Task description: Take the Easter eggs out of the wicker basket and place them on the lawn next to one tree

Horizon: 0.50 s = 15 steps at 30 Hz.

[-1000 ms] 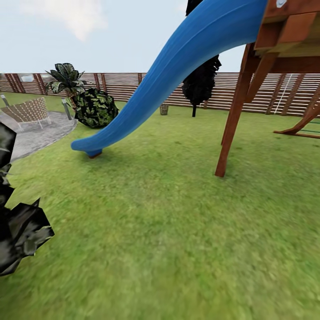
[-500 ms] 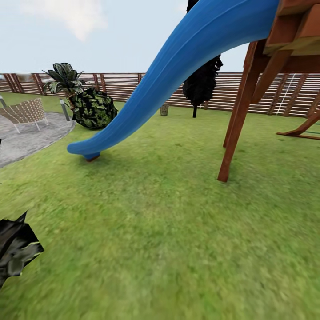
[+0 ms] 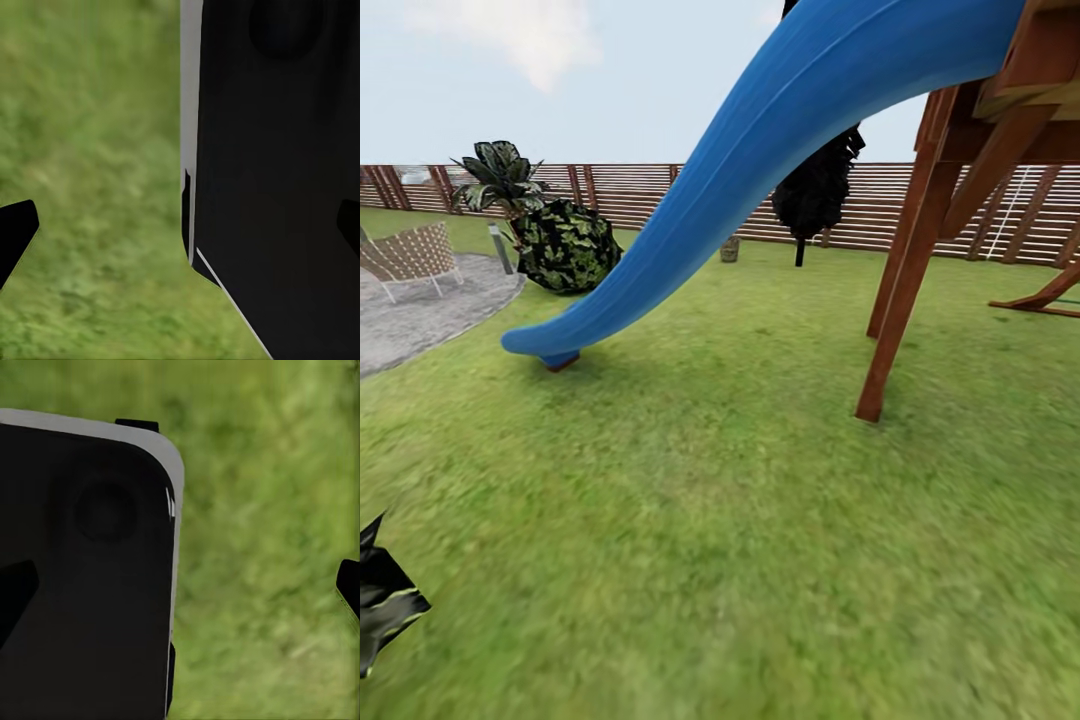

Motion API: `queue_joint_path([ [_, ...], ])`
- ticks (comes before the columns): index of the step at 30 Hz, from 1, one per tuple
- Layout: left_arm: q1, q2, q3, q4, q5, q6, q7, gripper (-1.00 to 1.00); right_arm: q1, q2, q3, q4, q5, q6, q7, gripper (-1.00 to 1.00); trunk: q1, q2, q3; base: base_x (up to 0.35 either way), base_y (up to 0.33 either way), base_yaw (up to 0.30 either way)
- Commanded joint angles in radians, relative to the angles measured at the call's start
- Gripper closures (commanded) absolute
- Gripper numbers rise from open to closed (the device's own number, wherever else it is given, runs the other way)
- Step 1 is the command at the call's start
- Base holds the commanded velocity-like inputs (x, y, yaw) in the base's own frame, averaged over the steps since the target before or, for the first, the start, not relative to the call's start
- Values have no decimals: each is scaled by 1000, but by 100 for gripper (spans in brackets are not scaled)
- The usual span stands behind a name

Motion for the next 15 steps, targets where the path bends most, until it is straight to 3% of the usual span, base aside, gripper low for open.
queue_joint_path([
  [1,0,0,0,-1,1,-2,0,-100,0,1,2,1,5,-2,-5,-100,1,0,-1,322,0,0],
  [15,0,0,0,-1,1,-2,0,-100,-1,1,2,1,4,-2,-5,-100,1,0,-1,322,0,0],
])
